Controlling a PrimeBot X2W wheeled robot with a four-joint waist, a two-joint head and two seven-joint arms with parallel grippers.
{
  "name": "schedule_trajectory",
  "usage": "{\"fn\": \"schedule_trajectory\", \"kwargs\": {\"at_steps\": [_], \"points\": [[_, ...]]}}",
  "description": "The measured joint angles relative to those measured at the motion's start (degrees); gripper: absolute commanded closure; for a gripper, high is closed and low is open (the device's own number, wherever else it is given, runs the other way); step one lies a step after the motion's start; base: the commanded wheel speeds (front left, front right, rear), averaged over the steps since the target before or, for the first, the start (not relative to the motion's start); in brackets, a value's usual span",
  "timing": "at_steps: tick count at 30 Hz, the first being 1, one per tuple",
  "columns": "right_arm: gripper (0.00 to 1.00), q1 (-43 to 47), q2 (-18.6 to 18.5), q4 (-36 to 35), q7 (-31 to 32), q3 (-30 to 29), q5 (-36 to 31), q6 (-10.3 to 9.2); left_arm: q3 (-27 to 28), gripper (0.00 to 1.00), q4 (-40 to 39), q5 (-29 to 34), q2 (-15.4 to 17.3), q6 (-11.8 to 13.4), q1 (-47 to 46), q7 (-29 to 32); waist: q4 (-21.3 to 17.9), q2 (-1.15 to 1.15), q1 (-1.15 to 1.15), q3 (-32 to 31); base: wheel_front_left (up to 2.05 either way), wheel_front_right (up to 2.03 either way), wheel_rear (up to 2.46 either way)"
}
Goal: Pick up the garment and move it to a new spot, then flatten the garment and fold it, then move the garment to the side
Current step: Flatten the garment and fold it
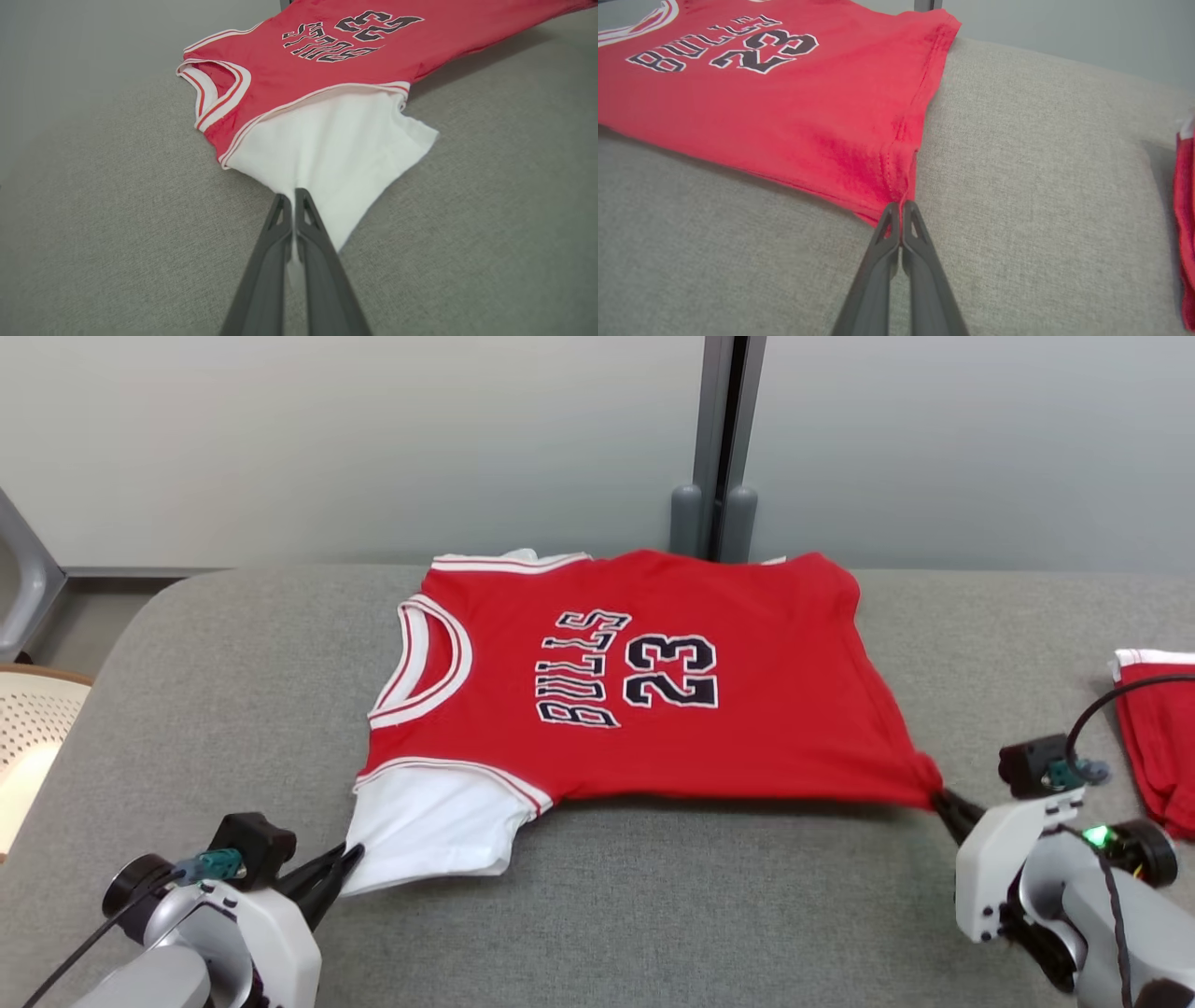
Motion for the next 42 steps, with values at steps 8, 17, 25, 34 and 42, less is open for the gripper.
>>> {"fn": "schedule_trajectory", "kwargs": {"at_steps": [8, 17, 25, 34, 42], "points": [[1.0, 4.7, -7.1, -11.0, 7.0, 8.8, 10.3, 0.0, -7.9, 1.0, -9.9, -8.5, 8.1, 0.0, 2.3, 5.1, 0.0, 0.0, 0.0, -2.7, 0.0, 0.0, 0.0], [1.0, 6.1, -15.3, -20.2, 13.4, 14.9, 19.7, 0.0, -12.7, 1.0, -18.9, -14.5, 15.2, 0.0, 3.5, 8.8, -0.2, 0.0, 0.0, -4.2, 0.0, 0.0, 0.0], [1.0, 7.0, -19.9, -25.9, 16.1, 19.0, 24.3, 0.01, -15.1, 1.0, -25.6, -13.3, 21.0, 0.0, 5.2, 12.0, -0.5, 0.0, 0.0, -5.3, 0.0, 0.0, 0.0], [1.0, 7.6, -24.9, -30.8, 27.5, 21.3, 31.8, 0.01, -15.9, 1.0, -31.2, -13.4, 23.1, 0.1, 6.7, 15.0, -0.4, 0.0, 0.0, -6.4, 0.0, 0.0, 0.0], [1.0, 3.7, -25.4, -31.9, 27.9, 20.1, 30.9, 0.0, -14.8, 1.0, -32.9, -12.2, 23.3, 2.1, 5.1, 15.3, -0.7, 0.0, 0.0, -6.0, 0.0, 0.0, 0.0]]}}
